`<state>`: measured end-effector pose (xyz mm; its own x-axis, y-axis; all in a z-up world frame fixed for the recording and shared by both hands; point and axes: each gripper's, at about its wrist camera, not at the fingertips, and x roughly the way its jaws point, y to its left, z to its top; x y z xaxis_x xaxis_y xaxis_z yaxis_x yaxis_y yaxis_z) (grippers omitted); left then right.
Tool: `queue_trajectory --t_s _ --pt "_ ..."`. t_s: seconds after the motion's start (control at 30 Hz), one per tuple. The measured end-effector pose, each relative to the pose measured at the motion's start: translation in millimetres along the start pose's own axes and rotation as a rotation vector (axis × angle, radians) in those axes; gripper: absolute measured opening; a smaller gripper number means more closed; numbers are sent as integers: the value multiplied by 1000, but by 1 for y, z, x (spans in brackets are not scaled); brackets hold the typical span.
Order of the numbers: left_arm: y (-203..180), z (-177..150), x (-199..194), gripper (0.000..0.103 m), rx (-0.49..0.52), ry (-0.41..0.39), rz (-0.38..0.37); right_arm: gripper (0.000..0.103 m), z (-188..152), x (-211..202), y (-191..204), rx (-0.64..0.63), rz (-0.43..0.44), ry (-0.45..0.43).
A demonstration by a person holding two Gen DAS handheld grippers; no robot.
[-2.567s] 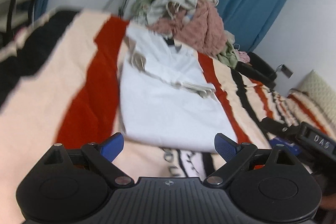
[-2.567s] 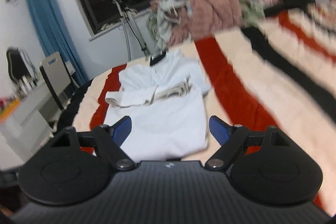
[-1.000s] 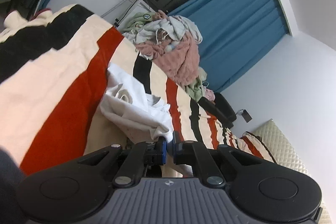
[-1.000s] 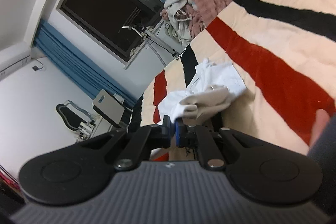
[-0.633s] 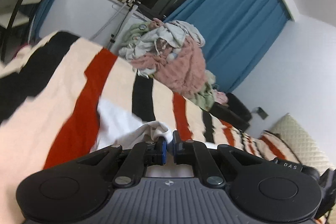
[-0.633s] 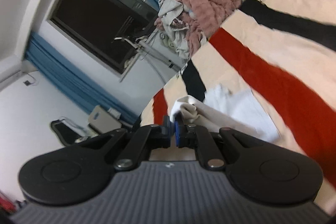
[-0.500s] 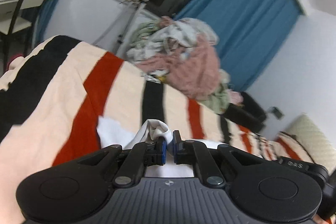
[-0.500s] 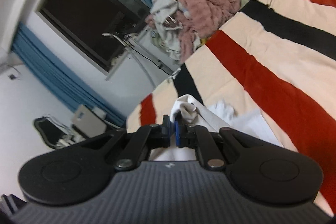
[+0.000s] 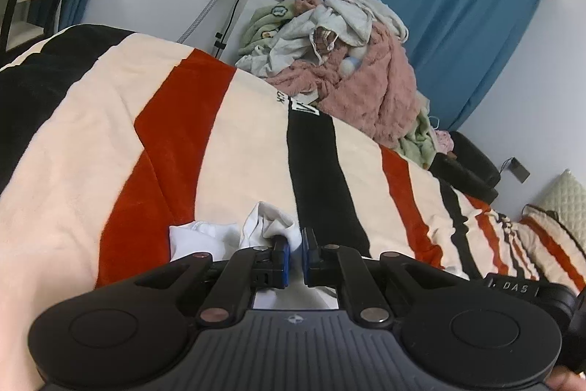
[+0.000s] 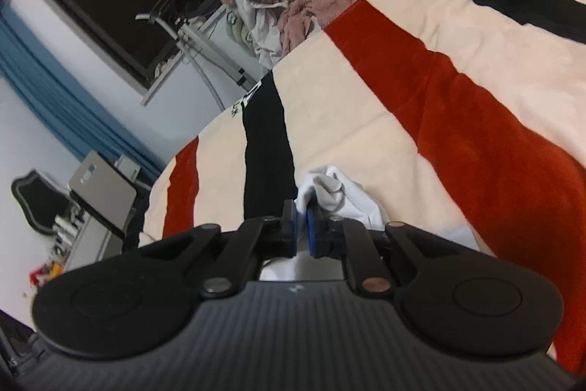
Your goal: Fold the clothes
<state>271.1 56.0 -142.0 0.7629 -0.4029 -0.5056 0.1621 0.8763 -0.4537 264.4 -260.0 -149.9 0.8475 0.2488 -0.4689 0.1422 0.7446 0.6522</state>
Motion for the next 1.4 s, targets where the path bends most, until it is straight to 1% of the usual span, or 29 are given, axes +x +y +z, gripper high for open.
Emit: queue_trajectory --t_s 0.03,0.07,0.1,0.13,0.17,0.2,0.23,0.27,0.3,0.33,0.37,0.4,0.43,0.47,0.5,0.57,0.63,0.67,0.8,0.87,0.9,0.93,1.23,1.3,1.4 --pt "1 1 0 9 -5 1 -8 20 1 0 2 -23 7 7" --pt "1 1 0 11 -7 3 -16 38 2 0 3 -40 21 11" --pt "0 2 -2 17 2 8 -22 64 0 -4 5 -49 46 12" --pt "-3 3 -4 27 17 13 -24 73 -1 -7 7 -58 72 12" --pt "-6 3 -7 33 31 15 -26 81 -3 -11 10 -69 92 12" --pt "-8 2 -12 49 42 11 -28 81 -6 -16 14 -86 105 12" --pt "-11 1 -17 75 58 4 -32 80 -9 -21 19 -111 110 11" --pt "-15 0 -22 85 86 -8 -38 80 -13 -27 23 -148 103 4" --pt "-18 -2 -27 90 113 -21 -44 80 -16 -31 26 -181 92 -10" --pt "-22 -4 -31 89 141 -33 -50 80 -19 -35 28 -215 82 -24" --pt "-25 -5 -36 89 169 -45 -57 73 -21 -35 30 -245 65 -27" --pt "-28 -7 -38 89 194 -51 -55 61 -23 -30 30 -270 39 -14" --pt "-29 -10 -34 89 212 -38 -33 55 -25 -25 29 -295 13 -1" --pt "-29 -13 -29 88 227 -24 -12 42 -26 -20 29 -320 -14 11" --pt "-28 -16 -22 87 235 -2 10 33 -28 -15 29 -345 -40 24" --pt "-25 -22 -8 82 252 44 55 31 -32 -4 29 -394 -86 43" --pt "-23 -26 4 81 264 89 101 30 -35 8 30 -430 -102 39" --pt "-23 -28 10 81 277 105 113 30 -36 13 31 -440 -108 40" --pt "-26 -35 17 81 326 114 147 30 -38 17 29 -445 -111 41" --pt "-29 -36 10 81 339 105 156 30 -38 8 33 -447 -113 38" --pt "-30 -36 6 81 339 103 157 33 -38 2 36 -449 -112 37" --pt "-31 -37 0 81 340 101 157 33 -38 -5 38 -451 -111 35" --pt "-51 -63 -74 81 383 74 134 33 -63 -84 50 -482 -123 45" --pt "-50 -70 -79 82 373 92 153 33 -71 -91 49 -487 -142 65" --pt "-46 -79 -80 83 345 128 181 31 -84 -84 43 -515 -172 112"
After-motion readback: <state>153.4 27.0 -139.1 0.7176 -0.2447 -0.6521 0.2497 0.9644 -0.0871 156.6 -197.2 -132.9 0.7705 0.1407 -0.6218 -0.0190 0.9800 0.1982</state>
